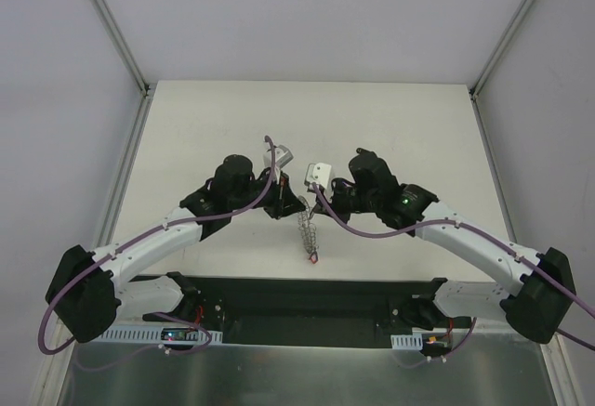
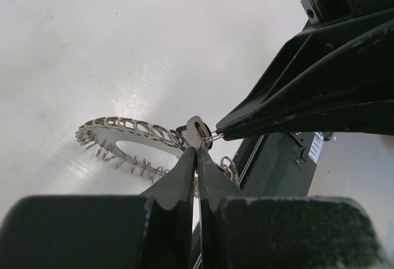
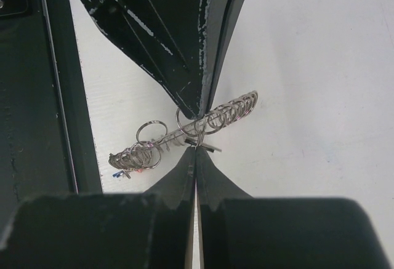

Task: Put the keys on the keyring

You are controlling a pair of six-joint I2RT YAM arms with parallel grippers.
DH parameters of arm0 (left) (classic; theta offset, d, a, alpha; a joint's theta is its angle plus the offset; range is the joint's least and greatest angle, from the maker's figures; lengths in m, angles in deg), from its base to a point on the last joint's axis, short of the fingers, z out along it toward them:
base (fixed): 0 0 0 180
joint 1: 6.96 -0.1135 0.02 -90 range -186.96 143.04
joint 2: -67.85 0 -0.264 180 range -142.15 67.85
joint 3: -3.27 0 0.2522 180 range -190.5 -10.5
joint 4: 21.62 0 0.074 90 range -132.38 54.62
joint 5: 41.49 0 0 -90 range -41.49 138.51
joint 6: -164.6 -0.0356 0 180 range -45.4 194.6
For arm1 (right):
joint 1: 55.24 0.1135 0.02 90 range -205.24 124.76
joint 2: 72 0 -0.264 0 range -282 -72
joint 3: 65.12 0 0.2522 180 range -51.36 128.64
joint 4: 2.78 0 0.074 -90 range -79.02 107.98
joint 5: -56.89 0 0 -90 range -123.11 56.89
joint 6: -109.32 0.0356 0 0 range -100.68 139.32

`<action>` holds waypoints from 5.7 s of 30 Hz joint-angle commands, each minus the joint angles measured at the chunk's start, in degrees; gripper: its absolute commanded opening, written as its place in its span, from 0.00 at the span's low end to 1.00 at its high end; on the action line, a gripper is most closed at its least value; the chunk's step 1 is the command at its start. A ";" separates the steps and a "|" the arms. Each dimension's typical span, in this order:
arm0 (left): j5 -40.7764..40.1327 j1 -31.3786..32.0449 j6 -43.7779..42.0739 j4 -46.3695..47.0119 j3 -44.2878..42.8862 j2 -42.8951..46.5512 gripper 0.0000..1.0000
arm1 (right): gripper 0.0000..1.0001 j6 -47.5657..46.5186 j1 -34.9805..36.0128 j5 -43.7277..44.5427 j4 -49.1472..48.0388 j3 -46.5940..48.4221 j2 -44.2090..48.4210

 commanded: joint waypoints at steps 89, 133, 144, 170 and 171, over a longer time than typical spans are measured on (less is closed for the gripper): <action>-6.21 -3.16 1.24 7.22 -0.84 7.34 0.00 | 0.01 4.67 -5.29 -13.58 -12.48 -3.69 3.30; -11.13 -5.79 -6.22 -7.09 -4.18 9.53 0.60 | 0.38 20.91 -7.93 5.04 -0.89 -8.51 4.36; -16.23 -17.21 -10.97 -19.23 -8.22 10.59 0.97 | 0.56 40.67 -4.87 16.64 7.64 -13.00 0.40; -47.52 -11.07 -23.19 -17.65 4.25 23.76 0.99 | 0.56 58.37 7.28 31.07 4.49 15.78 -40.26; -47.96 -11.07 -23.19 -17.56 4.43 24.03 0.99 | 0.56 58.02 6.93 30.98 3.09 17.74 -41.69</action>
